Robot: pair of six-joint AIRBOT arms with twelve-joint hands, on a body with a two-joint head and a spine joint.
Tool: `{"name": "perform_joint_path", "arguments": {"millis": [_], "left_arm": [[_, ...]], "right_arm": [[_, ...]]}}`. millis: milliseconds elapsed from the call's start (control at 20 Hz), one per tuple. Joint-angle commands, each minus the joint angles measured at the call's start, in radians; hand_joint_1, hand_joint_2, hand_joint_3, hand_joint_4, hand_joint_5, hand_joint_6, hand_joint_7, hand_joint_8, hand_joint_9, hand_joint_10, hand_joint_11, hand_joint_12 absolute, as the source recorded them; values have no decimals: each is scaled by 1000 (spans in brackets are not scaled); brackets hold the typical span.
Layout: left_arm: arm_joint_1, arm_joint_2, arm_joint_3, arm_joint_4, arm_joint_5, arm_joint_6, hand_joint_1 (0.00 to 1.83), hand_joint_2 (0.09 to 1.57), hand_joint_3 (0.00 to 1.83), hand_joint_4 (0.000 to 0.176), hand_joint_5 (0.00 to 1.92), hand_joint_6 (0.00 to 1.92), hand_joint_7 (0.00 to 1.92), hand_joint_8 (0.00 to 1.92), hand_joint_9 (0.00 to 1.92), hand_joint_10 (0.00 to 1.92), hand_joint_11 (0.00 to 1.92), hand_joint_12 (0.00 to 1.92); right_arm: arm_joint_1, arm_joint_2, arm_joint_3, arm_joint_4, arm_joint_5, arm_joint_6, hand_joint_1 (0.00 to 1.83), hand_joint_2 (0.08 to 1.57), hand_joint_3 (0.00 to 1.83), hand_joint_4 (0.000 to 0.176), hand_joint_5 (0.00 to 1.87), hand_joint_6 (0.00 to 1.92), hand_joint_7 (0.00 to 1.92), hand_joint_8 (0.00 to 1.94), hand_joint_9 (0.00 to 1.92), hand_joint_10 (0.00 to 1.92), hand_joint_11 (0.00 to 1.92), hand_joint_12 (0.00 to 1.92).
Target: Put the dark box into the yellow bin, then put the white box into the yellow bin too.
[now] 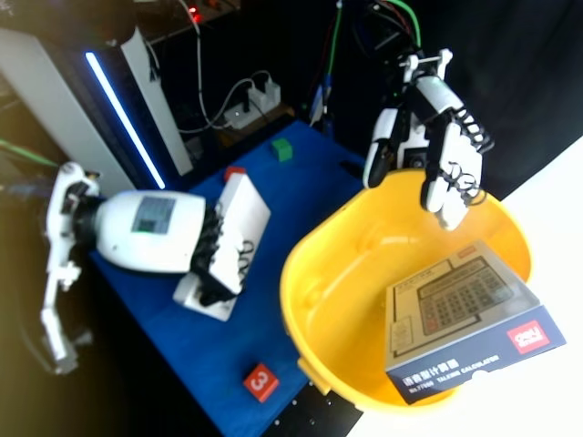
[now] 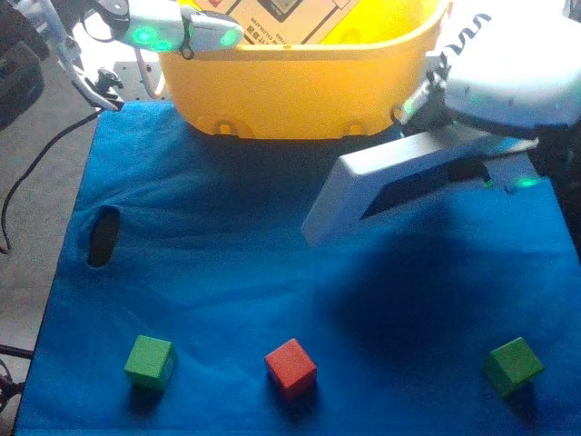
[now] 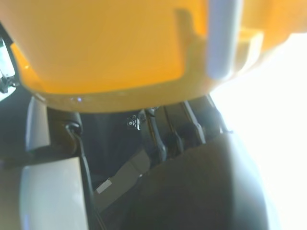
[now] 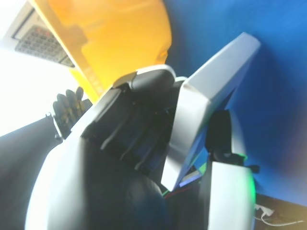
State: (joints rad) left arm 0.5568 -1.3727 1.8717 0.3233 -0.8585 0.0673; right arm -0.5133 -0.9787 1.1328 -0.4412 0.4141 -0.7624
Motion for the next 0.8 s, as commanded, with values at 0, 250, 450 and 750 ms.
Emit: {"name": "perform_joint_path", "arguments": {"millis": [0, 250, 450, 750], "left_arm": [[-3, 8, 1, -43, -92, -1, 1239, 886, 1, 0, 583, 5, 520, 1, 598, 4, 574, 346], [4, 10, 0, -47, -90, -1, 1231, 889, 0, 0, 574, 1, 532, 2, 614, 1, 620, 282], [7, 10, 0, -48, -88, -1, 1199, 898, 6, 0, 572, 0, 545, 0, 628, 0, 666, 227], [14, 7, 4, -50, -82, 3, 1157, 908, 5, 0, 557, 1, 548, 5, 637, 9, 671, 225]], "right_arm": [[26, 0, 2, 22, 129, -6, 1298, 1069, 2, 0, 1011, 787, 1137, 897, 1027, 1162, 856, 1518], [112, 0, 8, -11, 143, -6, 1286, 1082, 0, 0, 996, 773, 1118, 996, 1087, 1105, 948, 1443], [170, -2, 12, -37, 145, -6, 1280, 1061, 1, 0, 980, 878, 1220, 726, 1193, 728, 972, 1214], [255, -4, 15, -58, 146, -6, 1292, 1034, 0, 0, 1180, 452, 1191, 858, 1118, 971, 928, 1376]]}}
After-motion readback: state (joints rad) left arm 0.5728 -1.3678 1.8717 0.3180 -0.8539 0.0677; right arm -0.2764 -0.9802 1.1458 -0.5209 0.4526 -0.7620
